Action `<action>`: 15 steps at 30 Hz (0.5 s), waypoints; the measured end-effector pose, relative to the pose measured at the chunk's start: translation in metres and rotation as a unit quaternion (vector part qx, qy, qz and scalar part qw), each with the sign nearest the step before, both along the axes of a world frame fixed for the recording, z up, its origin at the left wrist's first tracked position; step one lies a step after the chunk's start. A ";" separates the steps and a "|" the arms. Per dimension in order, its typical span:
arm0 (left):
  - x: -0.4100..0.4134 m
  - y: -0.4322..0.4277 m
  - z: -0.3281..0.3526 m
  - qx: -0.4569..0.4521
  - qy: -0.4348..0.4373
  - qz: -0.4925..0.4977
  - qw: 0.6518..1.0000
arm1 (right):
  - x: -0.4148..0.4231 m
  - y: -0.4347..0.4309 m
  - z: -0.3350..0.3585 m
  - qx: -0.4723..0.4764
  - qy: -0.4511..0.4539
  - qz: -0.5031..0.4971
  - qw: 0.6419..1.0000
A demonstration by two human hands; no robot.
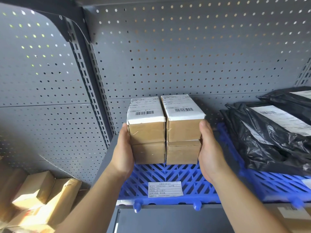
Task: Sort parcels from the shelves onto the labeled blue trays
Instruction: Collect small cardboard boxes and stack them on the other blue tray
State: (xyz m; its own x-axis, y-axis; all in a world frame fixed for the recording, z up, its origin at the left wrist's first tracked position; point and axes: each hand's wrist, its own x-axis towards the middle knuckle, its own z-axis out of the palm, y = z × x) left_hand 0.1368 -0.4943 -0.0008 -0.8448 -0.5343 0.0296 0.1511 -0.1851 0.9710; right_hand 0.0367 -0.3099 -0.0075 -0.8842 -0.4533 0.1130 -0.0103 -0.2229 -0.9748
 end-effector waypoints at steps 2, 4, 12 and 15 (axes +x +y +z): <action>-0.001 0.000 -0.001 0.003 -0.001 -0.009 1.000 | 0.003 -0.002 0.000 -0.008 0.007 -0.014 1.000; -0.001 -0.001 -0.001 0.002 0.003 -0.016 1.000 | 0.005 -0.004 0.002 -0.013 0.012 -0.033 0.999; 0.008 -0.009 -0.003 -0.066 0.033 -0.040 0.996 | 0.010 -0.004 0.007 -0.012 0.058 -0.057 0.997; 0.009 -0.012 -0.009 -0.091 0.029 -0.050 0.994 | 0.013 -0.002 0.009 -0.005 0.093 -0.051 0.994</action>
